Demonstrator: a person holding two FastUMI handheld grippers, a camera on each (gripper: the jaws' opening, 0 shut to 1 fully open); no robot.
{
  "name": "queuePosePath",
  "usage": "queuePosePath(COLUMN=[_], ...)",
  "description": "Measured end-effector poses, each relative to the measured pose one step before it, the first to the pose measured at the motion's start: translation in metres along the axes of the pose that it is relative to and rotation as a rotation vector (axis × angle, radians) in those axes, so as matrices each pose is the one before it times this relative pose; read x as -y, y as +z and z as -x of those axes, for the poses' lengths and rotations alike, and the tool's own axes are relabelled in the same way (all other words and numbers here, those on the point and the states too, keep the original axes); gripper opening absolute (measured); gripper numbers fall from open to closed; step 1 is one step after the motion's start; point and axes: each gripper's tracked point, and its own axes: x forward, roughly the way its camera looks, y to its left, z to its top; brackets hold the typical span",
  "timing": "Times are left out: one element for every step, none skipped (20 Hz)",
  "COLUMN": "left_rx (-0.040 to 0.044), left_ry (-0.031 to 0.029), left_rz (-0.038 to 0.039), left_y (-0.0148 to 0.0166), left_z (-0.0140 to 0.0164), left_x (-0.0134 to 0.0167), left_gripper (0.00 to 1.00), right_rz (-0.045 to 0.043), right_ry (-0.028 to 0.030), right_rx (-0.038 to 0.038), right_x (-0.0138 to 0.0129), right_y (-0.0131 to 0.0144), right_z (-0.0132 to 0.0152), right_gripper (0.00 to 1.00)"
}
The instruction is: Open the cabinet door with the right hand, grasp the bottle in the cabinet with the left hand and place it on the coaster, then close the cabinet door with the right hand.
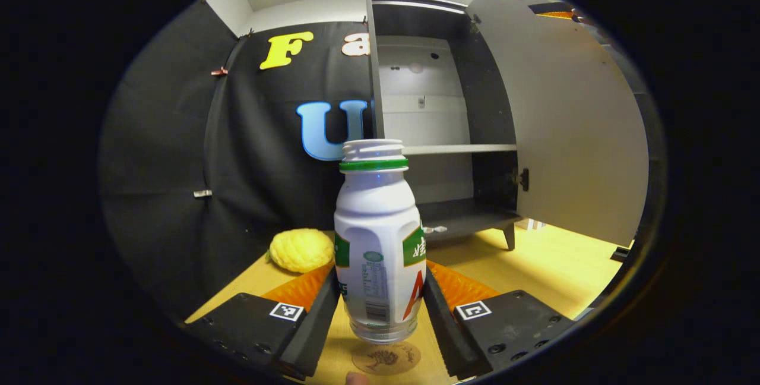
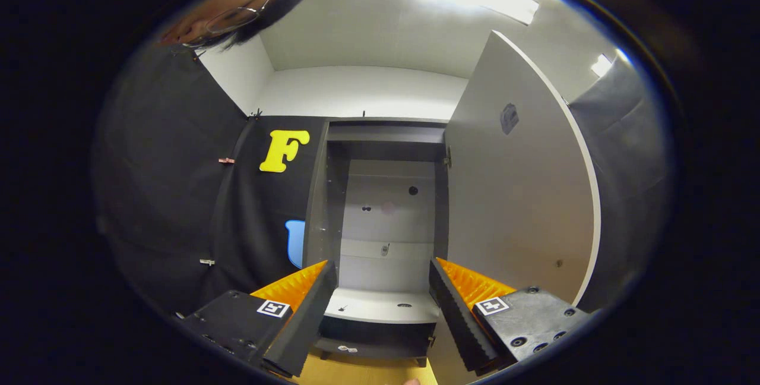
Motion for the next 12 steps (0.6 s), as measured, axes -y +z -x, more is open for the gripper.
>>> queuePosePath(left_rx=[-0.00524, 0.00244, 0.00174, -0.00136, -0.00358, -0.00354, -0.00086, -0.00515, -0.00214, -0.00368, -0.00546, -0.00279], left_ry=[-0.00745, -0.01127, -0.01018, -0.00704, -0.00405, 0.00406, 0.00297, 0.00568, -0.00268, 0.00145, 0.00728, 0.00606], left_rz=[0.0121, 0.00738, -0.00592, -0.00883, -0.00876, -0.00143, 0.00462, 0.00629, 0.00873, 0.00205, -0.00653, -0.0041], left_y=[-0.00824, -0.00729, -0.00849, -0.00755, -0.00921, -0.00682, -0.00739, -0.00571, -0.00642, -0.00539, -0.00439, -0.00283], left_z=[0.00197, 0.00019, -0.00071, -0.00209, -0.00263, -0.0023, -0.00353, -0.00204, -0.00089, -0.00075, 0.00027, -0.00107], left_x=[0.00105, 0.00045, 0.00161, 0.00011, -0.0008, -0.00224, -0.0014, -0.00136, 0.00056, -0.0001, -0.00118, -0.0002], left_gripper=[0.78, 0.78, 0.78, 0.78, 0.78, 0.78, 0.78, 0.79, 0.78, 0.78, 0.79, 0.79], right_rz=[0.00087, 0.0062, 0.00787, 0.00911, 0.00797, 0.00536, 0.00313, 0.00641, 0.00639, 0.00903, 0.01093, 0.01], right_ry=[-0.00107, 0.00015, -0.0041, -0.00522, -0.00264, -0.00191, -0.00042, -0.00588, -0.0046, -0.00181, -0.00027, 0.00425], right_rx=[-0.00471, -0.00372, -0.00609, -0.00681, -0.00258, -0.00198, -0.00241, -0.00463, -0.00649, -0.0053, -0.00604, -0.00486], right_x=[-0.00133, -0.00047, 0.00222, 0.0018, 0.00074, 0.00088, -0.00046, 0.00073, 0.00289, 0.00054, 0.00066, -0.00106], right_y=[-0.0015, -0.00085, -0.00052, -0.00103, 0.00047, 0.00099, 0.0017, 0.00031, -0.00112, -0.0014, -0.0019, -0.0017], right_z=[0.00047, 0.00085, 0.00079, 0.00023, 0.0011, 0.00062, 0.00084, 0.00028, 0.00063, -0.00007, 0.00031, -0.00066], right_gripper=[0.97, 1.0, 0.97, 0.97, 0.97, 1.0, 0.97, 0.97, 0.97, 0.97, 0.97, 0.97])
